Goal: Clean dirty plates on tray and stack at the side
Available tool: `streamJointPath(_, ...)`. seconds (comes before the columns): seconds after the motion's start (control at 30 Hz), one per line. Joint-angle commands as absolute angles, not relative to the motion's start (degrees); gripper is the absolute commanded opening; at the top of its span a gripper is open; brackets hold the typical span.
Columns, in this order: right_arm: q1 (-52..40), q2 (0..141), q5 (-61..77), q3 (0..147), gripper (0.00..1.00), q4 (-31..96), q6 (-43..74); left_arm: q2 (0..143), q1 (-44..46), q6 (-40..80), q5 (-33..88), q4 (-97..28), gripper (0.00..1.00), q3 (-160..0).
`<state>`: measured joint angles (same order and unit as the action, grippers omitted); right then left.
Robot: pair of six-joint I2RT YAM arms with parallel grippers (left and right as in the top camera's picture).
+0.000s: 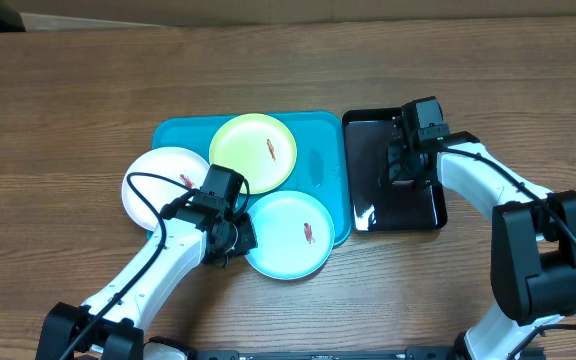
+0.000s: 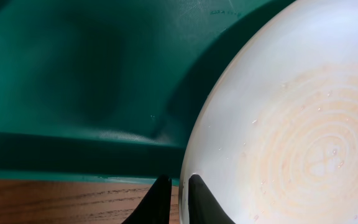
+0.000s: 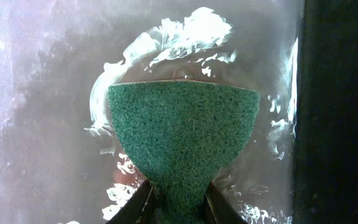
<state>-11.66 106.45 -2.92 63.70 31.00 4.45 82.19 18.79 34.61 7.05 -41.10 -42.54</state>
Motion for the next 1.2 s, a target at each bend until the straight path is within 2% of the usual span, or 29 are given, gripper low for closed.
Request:
streamJointPath(0.0, -11.57, 106.45, 0.16, 68.14, 0.2, 32.93, 4.54, 82.24, 19.27, 34.94, 7.49, -41.08, 0.15, -42.22)
streamJointPath(0.1, -11.62, 106.24, 0.1, 72.05, 0.04, 37.41, 4.51, 82.24, 19.27, 34.94, 7.38, -41.04, 0.15, -42.22)
streamJointPath(0.4, -11.62, 105.86, 0.12, 80.64, 0.04, 53.39, 4.54, 82.21, 19.27, 34.96, 7.05, -40.14, 0.19, -42.22)
streamJointPath(0.87, -11.62, 105.86, 3.79, 83.92, 0.04, 61.6, 4.51, 82.24, 19.27, 34.94, 5.93, -39.77, 0.18, -42.19)
streamJointPath(0.93, -11.62, 105.86, 3.77, 85.73, 0.04, 63.55, 4.49, 82.24, 19.27, 34.94, 5.72, -39.72, 0.14, -42.19)
streamJointPath(1.0, -11.62, 105.86, 3.75, 87.48, 0.04, 65.49, 4.47, 82.24, 19.27, 34.94, 5.56, -39.59, 0.04, -42.19)
streamJointPath(1.17, -11.62, 105.86, 3.73, 90.21, 0.04, 69.19, 4.05, 82.24, 19.27, 34.94, 5.96, -38.48, 0.04, -42.22)
